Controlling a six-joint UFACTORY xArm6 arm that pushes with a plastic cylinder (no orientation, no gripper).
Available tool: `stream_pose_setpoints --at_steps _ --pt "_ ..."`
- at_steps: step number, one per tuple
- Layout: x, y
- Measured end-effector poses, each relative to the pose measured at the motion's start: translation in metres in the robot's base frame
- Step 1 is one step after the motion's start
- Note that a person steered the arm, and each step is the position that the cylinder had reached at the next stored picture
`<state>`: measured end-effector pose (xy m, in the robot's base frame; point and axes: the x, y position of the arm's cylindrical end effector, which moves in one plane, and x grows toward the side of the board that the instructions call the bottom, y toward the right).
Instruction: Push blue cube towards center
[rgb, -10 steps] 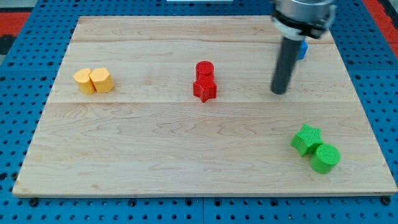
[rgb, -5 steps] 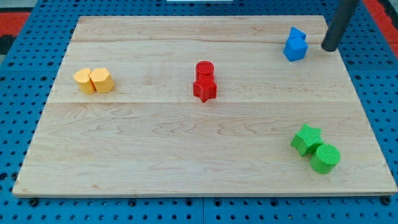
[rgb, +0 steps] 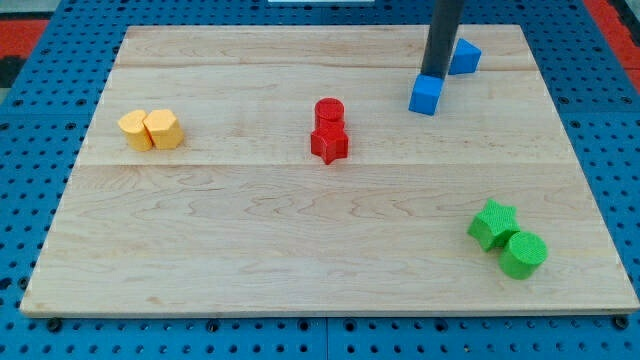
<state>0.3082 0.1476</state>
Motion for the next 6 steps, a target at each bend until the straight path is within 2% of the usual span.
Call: stream_pose_setpoints --at_steps 1,2,3,4,5,6 --pt "0.000 0.061" --pt "0.027 0.045" --pt "0.030 -0.028" --pt "0.015 -0.034" --pt "-0.002 -0.005" --pt "-0.037 -0.016"
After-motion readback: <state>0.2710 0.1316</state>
